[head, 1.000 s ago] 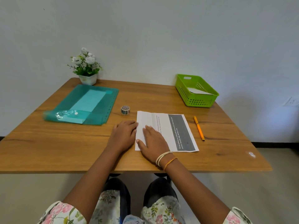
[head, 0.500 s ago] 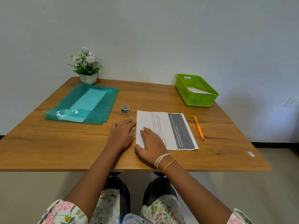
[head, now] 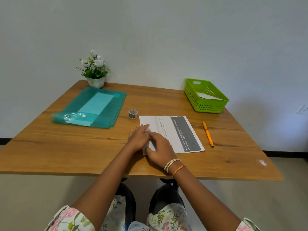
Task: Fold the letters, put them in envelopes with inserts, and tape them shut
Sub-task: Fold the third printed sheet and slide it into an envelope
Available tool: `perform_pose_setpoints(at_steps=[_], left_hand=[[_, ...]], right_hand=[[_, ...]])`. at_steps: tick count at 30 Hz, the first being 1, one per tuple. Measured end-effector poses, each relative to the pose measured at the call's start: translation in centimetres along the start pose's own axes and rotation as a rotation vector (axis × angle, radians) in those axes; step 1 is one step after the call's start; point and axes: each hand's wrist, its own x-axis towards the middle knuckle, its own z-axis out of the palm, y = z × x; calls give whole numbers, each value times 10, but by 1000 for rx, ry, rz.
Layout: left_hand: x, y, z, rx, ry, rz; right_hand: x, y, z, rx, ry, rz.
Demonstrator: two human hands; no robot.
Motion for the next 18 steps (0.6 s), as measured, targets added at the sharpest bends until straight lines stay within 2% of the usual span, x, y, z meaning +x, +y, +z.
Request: perform_pose_setpoints(at_steps=[3,5,8,11,16,18], left_hand=[[-7,20,-4,-439,149,-144],[-4,31,-14,-683,231,-320],[2,37,-33,-990,139,-537],[7,34,-43,-931,83,-594],[14,28,-43,-792,302,-614],[15,28,-45,-776,306,-623]], right_hand=[[1,5,0,60,38,48],[1,6,-1,113,70,81],[1,7,-2,159,92,103],[1,9,-2,169,93,102],[2,9,-3,144,94,94],[2,8,-2,128,89,87]])
